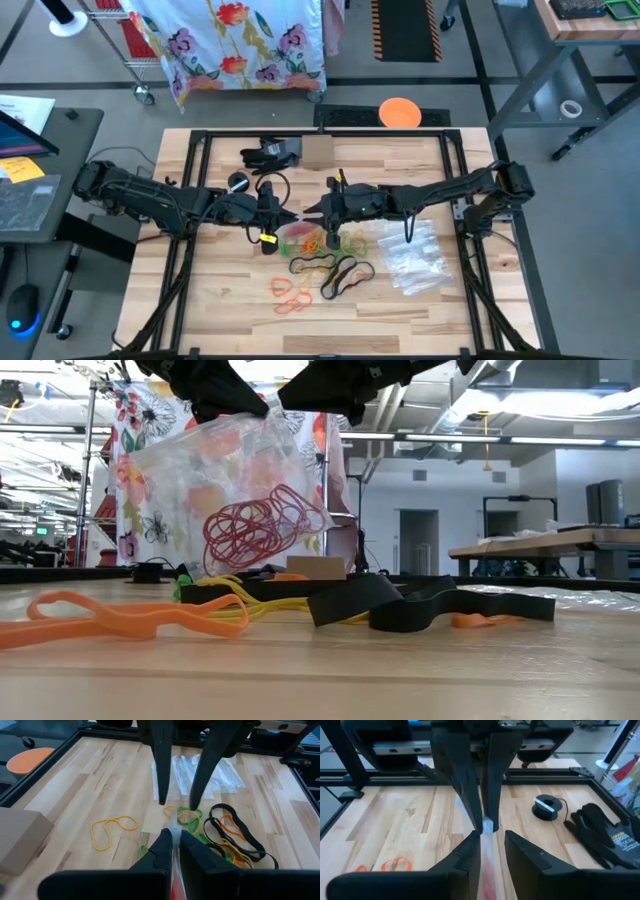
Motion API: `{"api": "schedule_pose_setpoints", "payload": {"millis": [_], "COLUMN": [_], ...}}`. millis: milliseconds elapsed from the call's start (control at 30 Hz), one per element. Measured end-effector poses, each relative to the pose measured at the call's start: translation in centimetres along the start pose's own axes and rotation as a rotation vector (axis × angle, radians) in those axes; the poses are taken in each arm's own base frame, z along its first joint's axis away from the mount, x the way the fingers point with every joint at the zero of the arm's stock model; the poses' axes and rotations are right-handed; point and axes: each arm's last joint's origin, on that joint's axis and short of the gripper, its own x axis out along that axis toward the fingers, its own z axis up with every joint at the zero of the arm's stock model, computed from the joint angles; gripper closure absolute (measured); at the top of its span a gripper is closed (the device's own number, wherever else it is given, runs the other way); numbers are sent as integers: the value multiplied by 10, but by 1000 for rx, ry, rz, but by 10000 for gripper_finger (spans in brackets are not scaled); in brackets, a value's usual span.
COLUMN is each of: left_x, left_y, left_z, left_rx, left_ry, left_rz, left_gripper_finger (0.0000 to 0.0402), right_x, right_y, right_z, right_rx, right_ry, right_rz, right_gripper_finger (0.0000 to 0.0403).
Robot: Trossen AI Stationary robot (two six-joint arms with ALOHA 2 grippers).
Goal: Sort rubber bands
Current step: Close the transparent zip bag
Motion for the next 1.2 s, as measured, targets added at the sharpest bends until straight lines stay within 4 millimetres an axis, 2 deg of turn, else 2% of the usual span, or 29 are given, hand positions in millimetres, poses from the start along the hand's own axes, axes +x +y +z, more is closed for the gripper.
{"api": "schedule_pose_setpoints", "payload": {"millis": [400, 867, 1200], "left_x": [0, 1, 1], "left_y": [0, 2, 2], "left_z": [4, 5, 5], "left_rx": [69, 69, 65], "left_ry": [-32, -36, -37], "left_rz": [-23, -33, -32], "left_gripper_finger": [393, 393, 393], "right_x": [0, 0, 0], "right_y": [-1, -1, -2], "right_z": [1, 1, 2], "right_rx": [-1, -9, -9], "right_ry": [-8, -8, -24], "right_rz": [25, 24, 20], "right_gripper_finger": [317, 317, 370]}}
